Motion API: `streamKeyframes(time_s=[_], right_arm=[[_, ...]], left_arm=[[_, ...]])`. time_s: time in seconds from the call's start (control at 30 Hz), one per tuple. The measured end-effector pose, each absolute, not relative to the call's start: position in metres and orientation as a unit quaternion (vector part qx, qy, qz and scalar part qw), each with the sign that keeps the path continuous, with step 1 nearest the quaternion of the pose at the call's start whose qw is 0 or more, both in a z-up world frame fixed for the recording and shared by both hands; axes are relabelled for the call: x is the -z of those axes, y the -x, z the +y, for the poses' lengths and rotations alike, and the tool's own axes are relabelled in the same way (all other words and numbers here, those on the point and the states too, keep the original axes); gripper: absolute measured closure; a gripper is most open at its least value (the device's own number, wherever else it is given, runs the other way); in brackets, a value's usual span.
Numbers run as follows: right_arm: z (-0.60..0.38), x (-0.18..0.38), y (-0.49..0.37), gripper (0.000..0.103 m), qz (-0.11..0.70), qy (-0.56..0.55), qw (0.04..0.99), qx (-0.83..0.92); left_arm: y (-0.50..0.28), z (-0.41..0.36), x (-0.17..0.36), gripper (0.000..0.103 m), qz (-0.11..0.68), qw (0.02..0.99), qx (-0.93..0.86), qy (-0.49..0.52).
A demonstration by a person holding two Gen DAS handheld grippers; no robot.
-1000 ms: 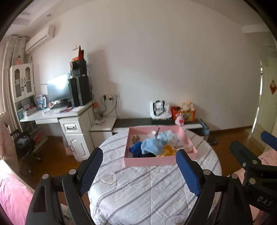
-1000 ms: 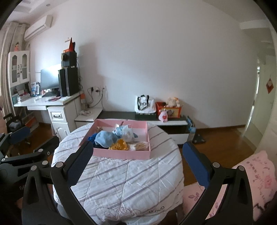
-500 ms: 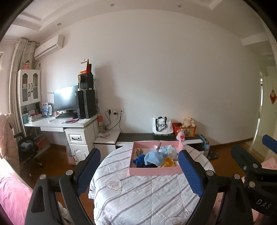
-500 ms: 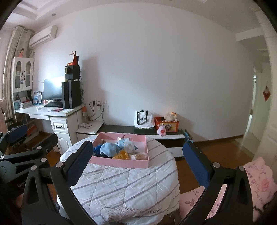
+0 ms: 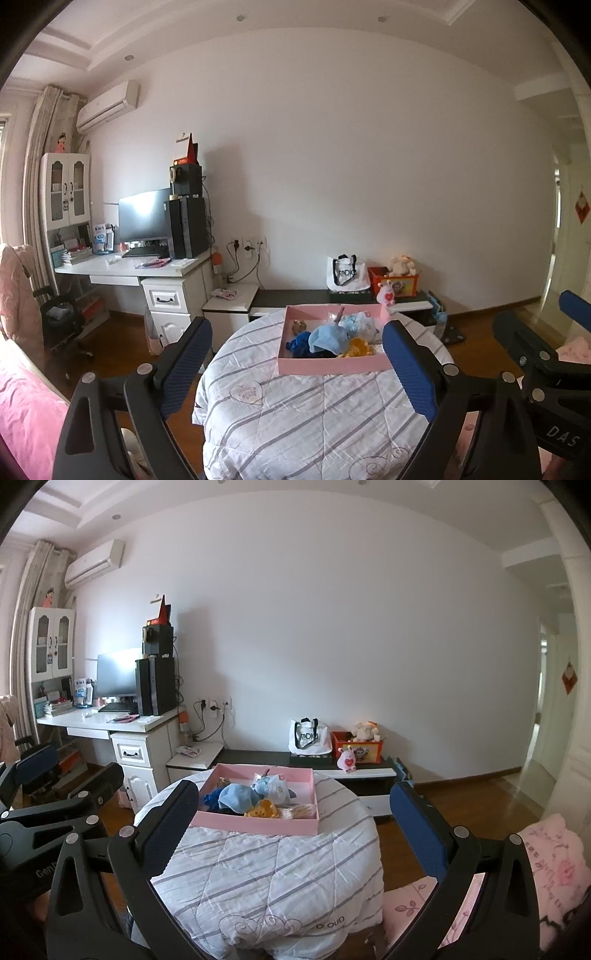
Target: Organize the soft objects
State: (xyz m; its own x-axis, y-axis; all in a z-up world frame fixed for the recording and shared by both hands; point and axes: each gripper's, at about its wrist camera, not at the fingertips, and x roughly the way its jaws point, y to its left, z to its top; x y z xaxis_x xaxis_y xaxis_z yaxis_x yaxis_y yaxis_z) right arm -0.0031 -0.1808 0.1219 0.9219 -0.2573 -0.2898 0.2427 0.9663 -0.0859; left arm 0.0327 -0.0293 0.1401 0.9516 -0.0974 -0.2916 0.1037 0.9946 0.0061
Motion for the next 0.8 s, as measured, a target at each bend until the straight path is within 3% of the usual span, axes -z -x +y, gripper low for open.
streamKeyframes(time_s=[0.8], right_arm=[[-0.175, -0.128, 0.015, 0.000, 0.130, 0.030, 0.981, 0.138]], left_arm=[[-0.026, -0.036, -0.136, 0.009, 0.131, 0.990, 0.042, -0.006]])
